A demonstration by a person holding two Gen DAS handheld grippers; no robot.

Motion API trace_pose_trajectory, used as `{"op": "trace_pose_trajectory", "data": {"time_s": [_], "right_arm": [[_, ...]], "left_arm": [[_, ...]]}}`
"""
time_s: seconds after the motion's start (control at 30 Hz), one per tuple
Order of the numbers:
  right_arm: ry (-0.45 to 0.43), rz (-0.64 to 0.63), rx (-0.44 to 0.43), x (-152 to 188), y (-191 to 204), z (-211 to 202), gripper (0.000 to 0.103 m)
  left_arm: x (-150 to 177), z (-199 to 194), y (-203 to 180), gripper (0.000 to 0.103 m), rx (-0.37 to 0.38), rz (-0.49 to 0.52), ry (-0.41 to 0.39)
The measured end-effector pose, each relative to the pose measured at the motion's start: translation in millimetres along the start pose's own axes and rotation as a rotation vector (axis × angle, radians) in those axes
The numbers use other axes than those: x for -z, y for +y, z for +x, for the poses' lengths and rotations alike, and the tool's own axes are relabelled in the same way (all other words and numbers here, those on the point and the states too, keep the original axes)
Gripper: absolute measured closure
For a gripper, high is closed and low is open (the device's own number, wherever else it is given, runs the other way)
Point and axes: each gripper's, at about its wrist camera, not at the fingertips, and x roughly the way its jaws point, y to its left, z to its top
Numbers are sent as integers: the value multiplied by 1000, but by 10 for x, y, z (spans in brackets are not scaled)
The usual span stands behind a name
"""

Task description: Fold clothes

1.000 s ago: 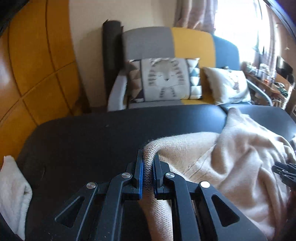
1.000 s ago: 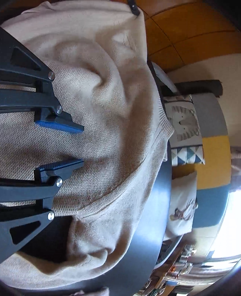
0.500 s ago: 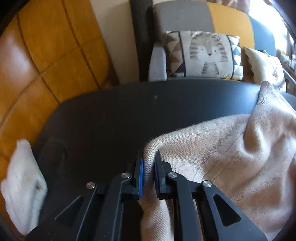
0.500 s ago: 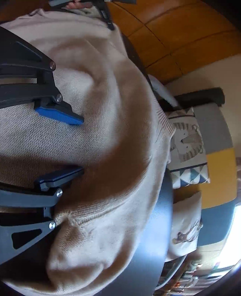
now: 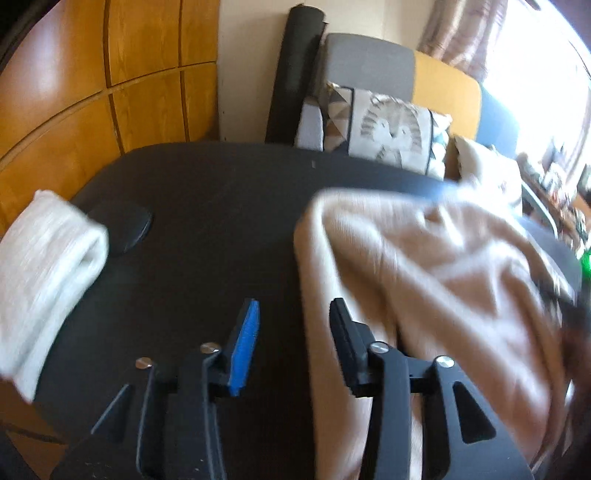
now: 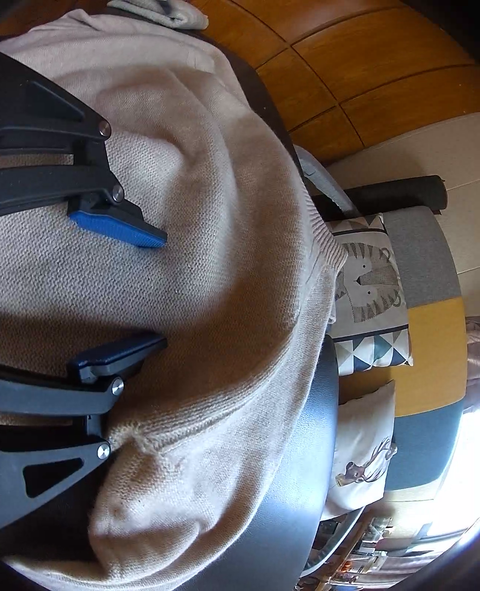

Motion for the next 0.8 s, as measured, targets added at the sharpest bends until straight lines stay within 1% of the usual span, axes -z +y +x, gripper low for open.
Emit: {"op": "trace_pose_trajectory", "data": {"time_s": [0.07, 0.17, 0.2, 0.23, 0.27, 0.3, 0.33, 0.47, 0.53, 0.63, 0.67, 0.7, 0.73, 0.77, 0.8], "right_arm": [[-1, 1, -1, 4, 4, -1, 55], [-2, 4, -2, 8, 8, -2, 55], [-2, 4, -2, 8, 7, -2, 55], [-2, 5, -3, 7, 6, -2, 55], [-3, 6, -3, 7, 5, -1, 55], [-3, 6, -4, 7, 4, -1, 55], [-3, 7, -5, 8, 2, -1, 55], [-6, 12, -11, 13, -7, -5, 55], [-8, 15, -13, 13, -4, -7, 55], [-9, 13, -10, 13, 3, -10, 55], [-9, 12, -9, 13, 4, -10, 55], [-9, 11, -8, 13, 5, -11, 55], [-10, 10, -8, 13, 5, -11, 55], [-10, 9, -7, 14, 5, -11, 55], [-10, 8, -6, 15, 3, -11, 55]], "left_arm": [[275, -66, -15, 59, 1, 4, 35], [573, -56, -49, 59, 22, -35, 91], [628, -82, -59, 58, 30, -65, 72], [678, -114, -69, 52, 38, -96, 46], [687, -118, -86, 44, 44, -117, 39], [677, -108, -119, 40, 60, -130, 37], [664, -97, -154, 39, 77, -143, 34], [614, -53, -306, 39, 147, -176, 17], [643, -59, -358, 38, 136, -177, -4], [654, -46, -433, 37, 94, -150, -31], [635, -48, -464, 39, 75, -123, -34], [620, -56, -517, 48, 65, -86, -37], [606, -65, -573, 70, 57, -47, -41], [581, -96, -610, 83, 41, -13, -48], [547, -124, -653, 89, 10, 22, -55]]}}
